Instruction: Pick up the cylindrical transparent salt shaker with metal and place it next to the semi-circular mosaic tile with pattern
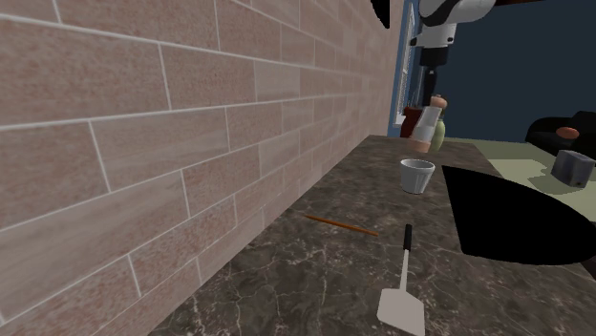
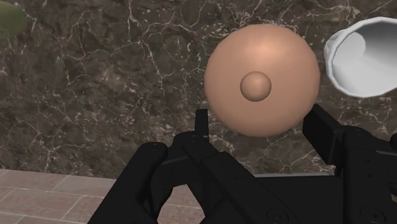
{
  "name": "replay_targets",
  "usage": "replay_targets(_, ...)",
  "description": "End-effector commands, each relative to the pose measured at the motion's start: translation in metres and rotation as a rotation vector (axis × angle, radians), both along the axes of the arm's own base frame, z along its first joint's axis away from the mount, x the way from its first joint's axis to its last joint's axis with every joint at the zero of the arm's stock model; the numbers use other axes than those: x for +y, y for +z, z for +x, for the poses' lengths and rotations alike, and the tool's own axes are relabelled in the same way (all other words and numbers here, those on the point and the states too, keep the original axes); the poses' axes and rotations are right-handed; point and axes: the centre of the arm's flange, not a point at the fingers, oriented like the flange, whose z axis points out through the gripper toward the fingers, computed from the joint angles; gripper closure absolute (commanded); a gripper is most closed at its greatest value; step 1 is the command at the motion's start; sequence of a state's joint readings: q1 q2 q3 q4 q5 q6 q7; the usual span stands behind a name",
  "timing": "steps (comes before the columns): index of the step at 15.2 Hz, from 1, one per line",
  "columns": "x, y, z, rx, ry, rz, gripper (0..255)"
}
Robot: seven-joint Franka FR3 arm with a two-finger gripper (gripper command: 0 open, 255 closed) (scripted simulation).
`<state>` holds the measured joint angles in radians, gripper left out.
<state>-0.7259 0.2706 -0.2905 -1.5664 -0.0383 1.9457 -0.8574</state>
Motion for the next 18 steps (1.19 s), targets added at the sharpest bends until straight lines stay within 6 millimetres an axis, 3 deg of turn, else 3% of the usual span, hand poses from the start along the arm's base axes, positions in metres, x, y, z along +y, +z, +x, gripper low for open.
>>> replay_targets(1,-0.001,-0.011,0.0,0.0,0.0,-0.001,255)
replay_targets(18,-0.001,-0.099,0.0,0.0,0.0,-0.001,255)
